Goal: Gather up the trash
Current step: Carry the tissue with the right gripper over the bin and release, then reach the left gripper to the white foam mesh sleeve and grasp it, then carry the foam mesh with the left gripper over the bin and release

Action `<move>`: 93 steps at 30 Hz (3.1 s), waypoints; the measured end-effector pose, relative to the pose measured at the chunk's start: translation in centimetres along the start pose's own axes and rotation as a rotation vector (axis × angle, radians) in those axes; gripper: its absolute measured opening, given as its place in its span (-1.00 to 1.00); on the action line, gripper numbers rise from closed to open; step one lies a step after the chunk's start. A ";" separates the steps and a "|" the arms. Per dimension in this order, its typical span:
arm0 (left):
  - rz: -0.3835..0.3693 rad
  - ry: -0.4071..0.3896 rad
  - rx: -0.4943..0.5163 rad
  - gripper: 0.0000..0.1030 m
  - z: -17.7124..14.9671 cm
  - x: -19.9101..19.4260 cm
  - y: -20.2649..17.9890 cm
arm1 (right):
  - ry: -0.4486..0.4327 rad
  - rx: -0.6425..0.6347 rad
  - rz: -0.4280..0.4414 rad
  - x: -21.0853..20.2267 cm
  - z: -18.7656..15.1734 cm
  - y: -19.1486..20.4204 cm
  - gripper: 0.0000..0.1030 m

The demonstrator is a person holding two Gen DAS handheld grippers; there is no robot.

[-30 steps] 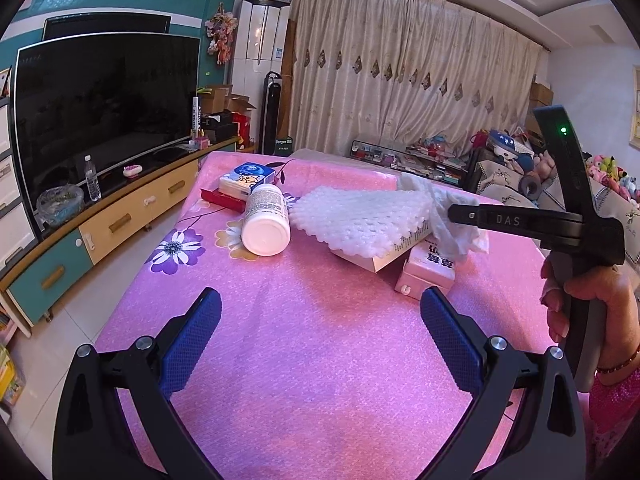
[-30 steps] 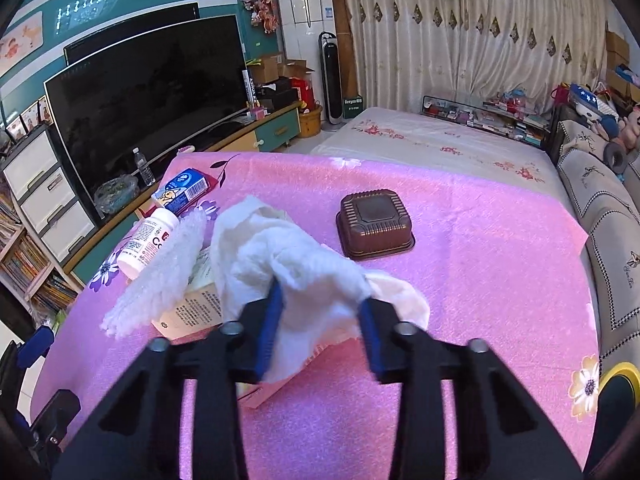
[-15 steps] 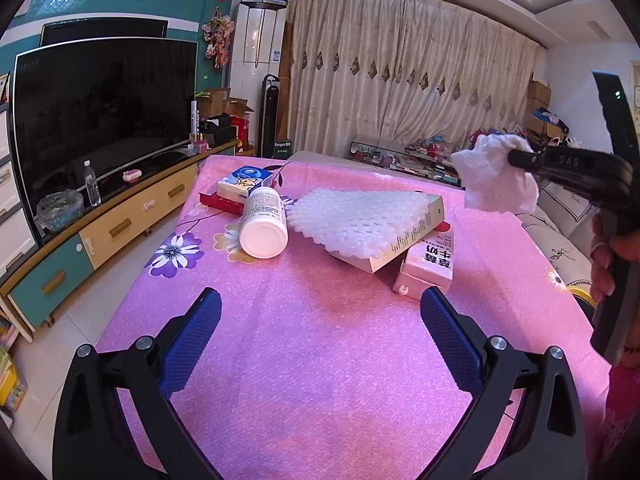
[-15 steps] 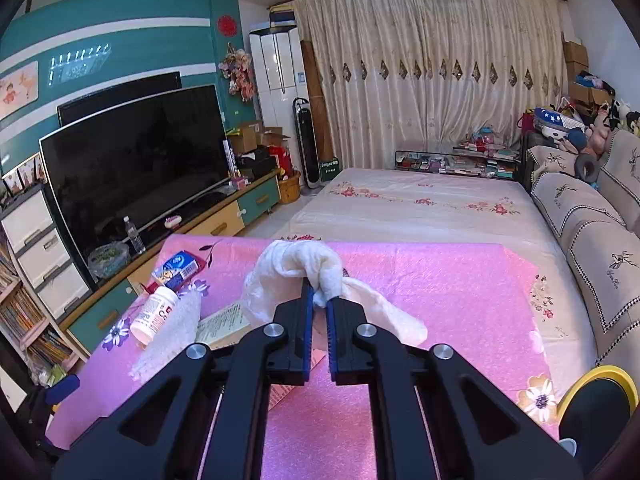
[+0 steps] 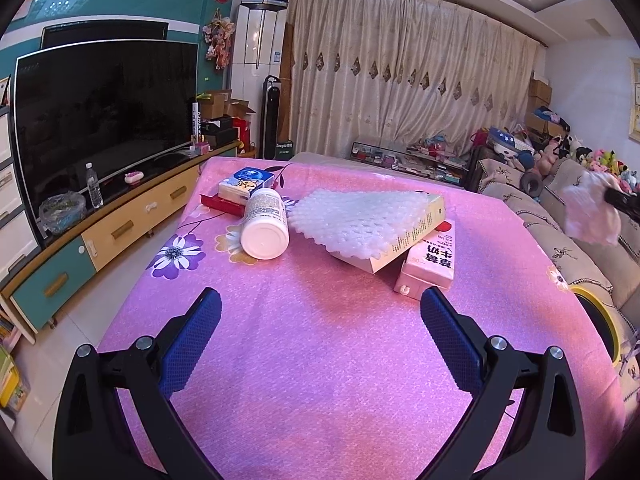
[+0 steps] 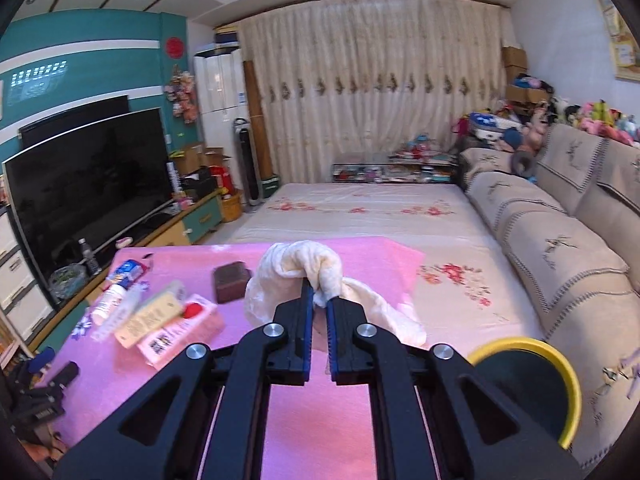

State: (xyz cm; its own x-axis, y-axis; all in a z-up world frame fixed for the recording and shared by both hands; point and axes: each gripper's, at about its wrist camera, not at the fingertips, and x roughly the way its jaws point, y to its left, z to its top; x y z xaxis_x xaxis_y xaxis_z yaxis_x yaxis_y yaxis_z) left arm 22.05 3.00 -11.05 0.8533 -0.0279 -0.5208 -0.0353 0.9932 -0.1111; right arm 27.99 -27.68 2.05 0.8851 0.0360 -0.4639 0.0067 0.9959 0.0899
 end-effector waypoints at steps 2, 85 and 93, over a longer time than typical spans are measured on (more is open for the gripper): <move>0.006 0.003 0.001 0.90 0.0 0.0 -0.1 | -0.005 0.025 -0.052 -1.1 -0.9 -2.6 -0.88; 0.017 -0.072 0.345 -0.65 8.6 3.4 -7.0 | 0.091 0.154 -0.197 2.5 -9.1 -7.1 0.28; -0.077 -0.089 0.383 -0.65 9.8 -1.5 -10.3 | 0.019 0.119 -0.199 -0.5 -9.1 -6.8 0.28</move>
State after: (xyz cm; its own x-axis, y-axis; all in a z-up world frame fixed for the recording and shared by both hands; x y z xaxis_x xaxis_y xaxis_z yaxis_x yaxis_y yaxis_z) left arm 26.20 -6.05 -0.79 0.8880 -0.1105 -0.4464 0.2125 0.9595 0.1852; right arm 23.24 -33.69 -6.39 0.8521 -0.1575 -0.4991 0.2359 0.9669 0.0976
